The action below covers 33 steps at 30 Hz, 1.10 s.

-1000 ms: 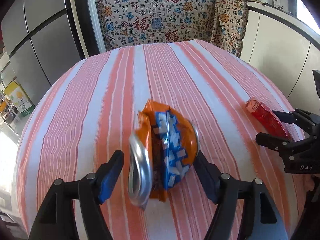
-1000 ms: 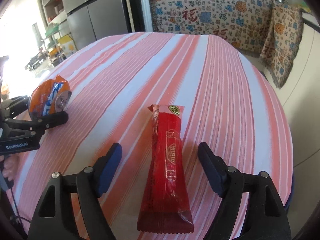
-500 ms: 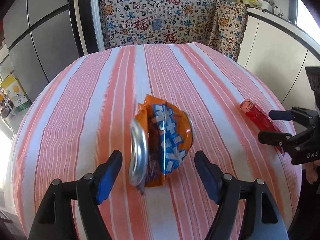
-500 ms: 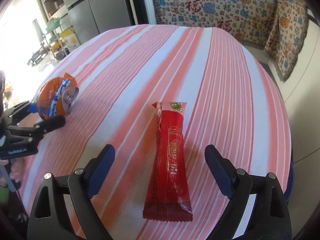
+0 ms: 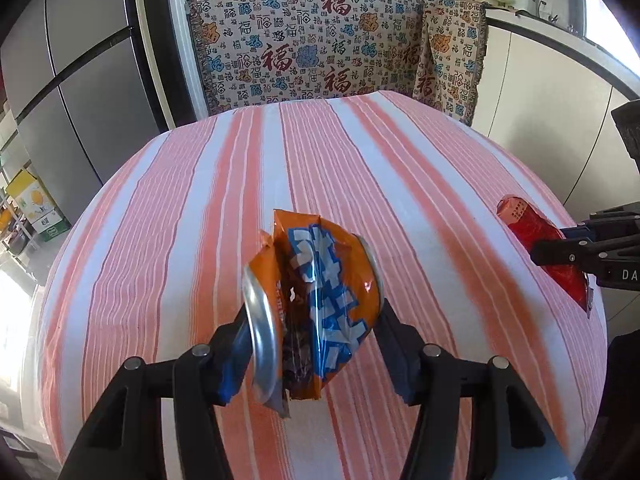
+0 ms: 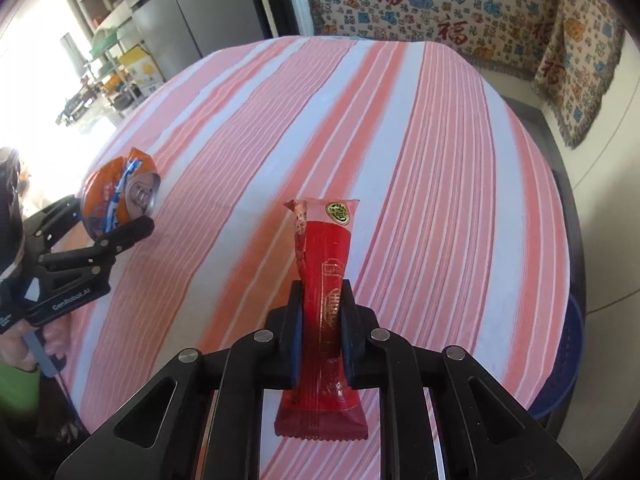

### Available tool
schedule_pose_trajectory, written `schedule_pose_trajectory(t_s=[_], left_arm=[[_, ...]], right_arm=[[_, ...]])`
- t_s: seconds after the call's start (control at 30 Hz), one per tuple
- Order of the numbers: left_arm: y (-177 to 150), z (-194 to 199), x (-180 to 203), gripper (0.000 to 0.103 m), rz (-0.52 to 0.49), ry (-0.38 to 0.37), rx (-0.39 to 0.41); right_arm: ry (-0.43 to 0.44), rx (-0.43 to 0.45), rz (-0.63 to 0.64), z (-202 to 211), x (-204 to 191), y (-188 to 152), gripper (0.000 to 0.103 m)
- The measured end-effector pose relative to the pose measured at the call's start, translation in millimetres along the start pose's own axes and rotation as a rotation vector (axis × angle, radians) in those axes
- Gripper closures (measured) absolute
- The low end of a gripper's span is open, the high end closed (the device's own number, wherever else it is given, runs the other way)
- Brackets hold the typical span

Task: Collect trash
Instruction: 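Carry the can and snack bar over the blue wastebasket and open both tools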

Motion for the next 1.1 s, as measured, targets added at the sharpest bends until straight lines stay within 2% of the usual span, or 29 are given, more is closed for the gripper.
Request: schedule_pose_trajectory(t_s=[0.53, 0.9, 1.1], left_arm=[[13.6, 19.0, 55.8, 0.045, -0.02, -0.057, 0.05], [13.8, 24.7, 81.2, 0.045, -0.054, -0.079, 0.058], [14.7, 21.6, 105.4, 0.045, -0.068, -0.128, 0.048]], right_arm=[[0.0, 0.06, -0.036, 42.2, 8.8, -13.1, 0.088], [-0.005, 0.084, -0.069, 58.4, 19.8, -19.8, 0.088], [-0.01, 0.101, -0.103, 63.5, 36.5, -23.2, 0.088]])
Point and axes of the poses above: each gripper's, at about its wrist camera, not at the fingertips, and z roughly against the way its jaws point, x to its right, y to its top, the point moved 6 cm from there along -z, roughly the way its jaws point, and after that the axes turned 7 degrees about -y, right-handed, at the moved point
